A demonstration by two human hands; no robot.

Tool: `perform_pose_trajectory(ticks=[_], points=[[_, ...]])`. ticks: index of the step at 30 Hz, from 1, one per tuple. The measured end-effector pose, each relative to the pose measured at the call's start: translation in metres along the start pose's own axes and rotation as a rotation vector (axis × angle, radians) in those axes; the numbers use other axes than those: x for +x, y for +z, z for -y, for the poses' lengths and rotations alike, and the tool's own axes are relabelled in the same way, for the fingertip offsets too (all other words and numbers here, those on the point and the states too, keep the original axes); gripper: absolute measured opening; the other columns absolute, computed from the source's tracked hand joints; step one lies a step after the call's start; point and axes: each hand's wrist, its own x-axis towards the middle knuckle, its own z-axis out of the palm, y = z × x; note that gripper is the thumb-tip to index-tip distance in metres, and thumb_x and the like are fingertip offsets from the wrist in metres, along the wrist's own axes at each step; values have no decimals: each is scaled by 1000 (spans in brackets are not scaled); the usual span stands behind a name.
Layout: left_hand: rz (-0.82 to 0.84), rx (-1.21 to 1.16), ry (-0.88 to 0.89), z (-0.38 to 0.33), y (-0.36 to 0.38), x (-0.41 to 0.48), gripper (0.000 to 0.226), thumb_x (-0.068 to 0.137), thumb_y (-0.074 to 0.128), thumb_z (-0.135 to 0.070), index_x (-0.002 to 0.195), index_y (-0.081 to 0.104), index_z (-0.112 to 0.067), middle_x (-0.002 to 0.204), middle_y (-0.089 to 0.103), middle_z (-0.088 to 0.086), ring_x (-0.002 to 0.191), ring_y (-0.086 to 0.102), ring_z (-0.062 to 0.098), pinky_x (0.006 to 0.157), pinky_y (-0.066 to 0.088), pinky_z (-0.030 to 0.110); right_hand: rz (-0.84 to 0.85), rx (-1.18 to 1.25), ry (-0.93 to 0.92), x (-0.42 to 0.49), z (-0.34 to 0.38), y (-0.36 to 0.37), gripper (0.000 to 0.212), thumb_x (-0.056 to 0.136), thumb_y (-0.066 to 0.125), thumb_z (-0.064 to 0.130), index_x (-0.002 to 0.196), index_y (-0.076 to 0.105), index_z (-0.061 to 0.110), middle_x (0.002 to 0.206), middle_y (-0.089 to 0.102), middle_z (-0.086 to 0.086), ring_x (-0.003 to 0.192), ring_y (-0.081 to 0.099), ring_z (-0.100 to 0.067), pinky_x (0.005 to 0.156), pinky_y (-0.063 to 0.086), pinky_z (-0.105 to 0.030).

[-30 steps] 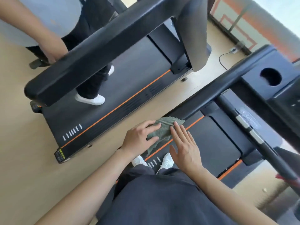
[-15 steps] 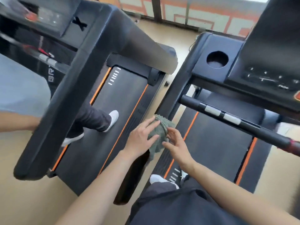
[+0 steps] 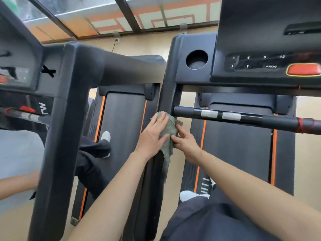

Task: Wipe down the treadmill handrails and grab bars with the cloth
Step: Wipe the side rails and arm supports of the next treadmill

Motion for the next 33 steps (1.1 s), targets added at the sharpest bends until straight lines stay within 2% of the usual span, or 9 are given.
perform_pose_trajectory(ticks=[3, 7, 12, 17, 24, 28, 30, 32, 33], points=[[28, 62, 28, -2, -1, 15, 71, 98, 65, -24, 160, 30, -23, 168, 17, -12, 157, 6, 14, 123, 29, 40, -6, 6, -20, 12, 9, -2, 62, 99, 60, 9, 154, 36, 26, 136, 62, 9, 123, 62, -16, 101, 54, -43], [19, 107, 17, -6, 3, 21, 72, 100, 63, -27, 161, 25, -24, 168, 9, -13, 158, 2, 18, 122, 28, 39, -25, -9, -37, 23, 17, -6, 55, 99, 60, 12, 150, 42, 23, 135, 62, 7, 127, 59, -19, 101, 53, -43], [-11, 136, -4, -8, 9, 9, 70, 101, 61, -31, 161, 25, -25, 165, 0, -17, 157, 3, 17, 118, 28, 35, -6, -164, -90, 14, 2, -7, 68, 97, 65, 26, 156, 32, 25, 148, 51, 8, 133, 52, -13, 107, 49, -44], [-53, 134, -31, -4, 23, -25, 73, 99, 63, -32, 162, 25, -25, 168, 5, -11, 155, 0, 12, 117, 30, 35, -3, -207, -102, -9, -20, -1, 71, 99, 62, 20, 159, 23, 21, 154, 41, 6, 140, 43, -13, 115, 41, -44], [-134, 106, -45, 8, 47, -99, 71, 97, 68, -31, 159, 34, -21, 169, 19, -3, 156, 18, 20, 111, 43, 40, 17, -361, -125, -43, -65, 13, 71, 99, 61, 19, 159, 24, 21, 157, 38, 2, 142, 40, -14, 119, 35, -40], [-153, 92, -64, 14, 60, -148, 71, 95, 69, -33, 158, 37, -23, 168, 23, -4, 155, 22, 17, 107, 48, 40, -89, -583, -103, -71, -96, 24, 72, 93, 65, 42, 155, 30, 40, 141, 50, -5, 137, 40, -21, 119, 29, -40], [-164, 85, -76, 16, 65, -171, 71, 95, 70, -34, 157, 38, -25, 168, 24, -7, 154, 23, 15, 106, 49, 40, -56, -576, -115, -87, -108, 30, 71, 96, 67, 31, 156, 30, 31, 140, 53, -9, 135, 42, -21, 112, 31, -23], [-173, 64, -79, 19, 71, -191, 71, 94, 71, -33, 157, 39, -26, 167, 24, -7, 154, 24, 14, 107, 49, 39, -6, -450, -119, -103, -116, 36, 72, 96, 66, 10, 157, 28, 14, 144, 53, -11, 130, 49, -15, 96, 37, -4], [-182, 54, -80, 20, 73, -199, 71, 93, 72, -32, 156, 40, -25, 167, 25, -7, 154, 25, 14, 107, 48, 38, -7, -414, -110, -110, -120, 39, 72, 96, 65, 5, 157, 28, 10, 144, 53, -10, 126, 51, -11, 91, 39, 0]])
